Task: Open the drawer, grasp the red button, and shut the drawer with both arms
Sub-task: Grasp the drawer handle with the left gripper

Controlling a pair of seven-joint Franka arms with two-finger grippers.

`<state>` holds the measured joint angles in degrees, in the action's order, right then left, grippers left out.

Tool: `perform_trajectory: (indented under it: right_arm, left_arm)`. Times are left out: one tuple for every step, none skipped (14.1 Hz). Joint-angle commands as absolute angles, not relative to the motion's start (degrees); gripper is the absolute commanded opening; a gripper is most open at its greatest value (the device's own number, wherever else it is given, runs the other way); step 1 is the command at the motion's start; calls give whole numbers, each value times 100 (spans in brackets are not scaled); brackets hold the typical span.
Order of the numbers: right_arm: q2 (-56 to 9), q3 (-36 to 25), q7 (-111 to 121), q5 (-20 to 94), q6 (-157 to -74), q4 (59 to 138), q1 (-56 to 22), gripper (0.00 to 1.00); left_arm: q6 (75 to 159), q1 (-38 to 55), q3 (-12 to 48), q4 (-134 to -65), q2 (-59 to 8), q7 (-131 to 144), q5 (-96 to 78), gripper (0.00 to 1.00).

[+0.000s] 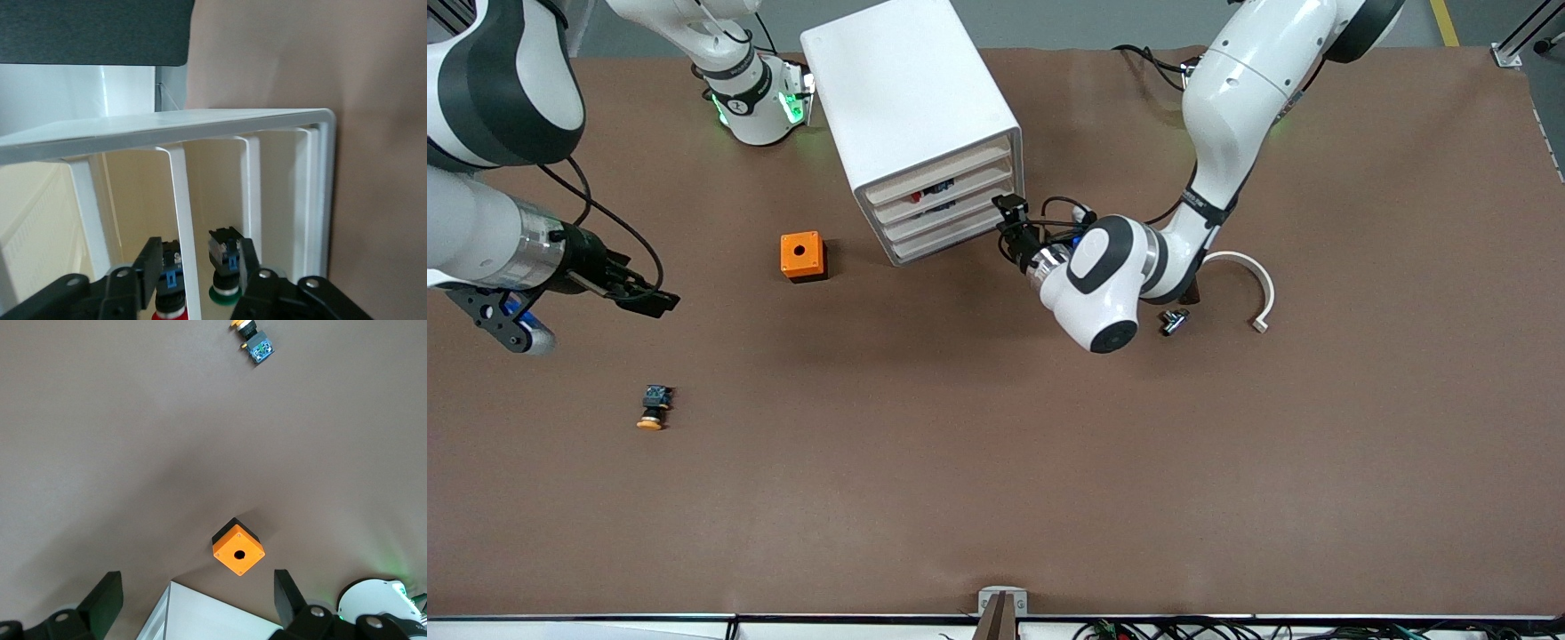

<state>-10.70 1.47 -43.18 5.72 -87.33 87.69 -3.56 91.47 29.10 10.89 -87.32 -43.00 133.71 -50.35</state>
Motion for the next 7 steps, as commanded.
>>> perform_trajectory:
  right_arm:
    - [-1020, 105, -4570, 677, -8728, 8754, -474, 100]
    - [-1020, 105, -4675, 677, -8728, 8754, -518, 100]
    - [-1020, 114, -4771, 677, -8736, 8754, -553, 100]
    - [-1020, 106, -4790, 677, -8736, 8754, -580, 100]
    - [-1020, 105, -4790, 659, -8736, 8754, -624, 100]
    - [-1020, 105, -4842, 659, -8736, 8754, -659, 100]
    - [-1020, 105, -4999, 659, -8762, 8754, -685, 100]
  left_arm:
    - [9062, 3102, 1063, -8587, -4473, 13535, -5299, 50]
    - [9062, 3190, 1063, -8578, -4526, 13535, -5335, 50]
    - [9079, 3243, 1055, -8578, -4544, 13544, -5344, 50]
    - [9088, 3330, 1063, -8578, -4561, 13553, -5344, 49]
    - [9088, 3383, 1063, -8587, -4596, 13561, -5344, 47]
    - [9088, 3445, 1063, -8587, -4588, 13570, -5344, 47]
    - [9088, 3480, 1063, -8596, -4597, 13640, -5344, 45]
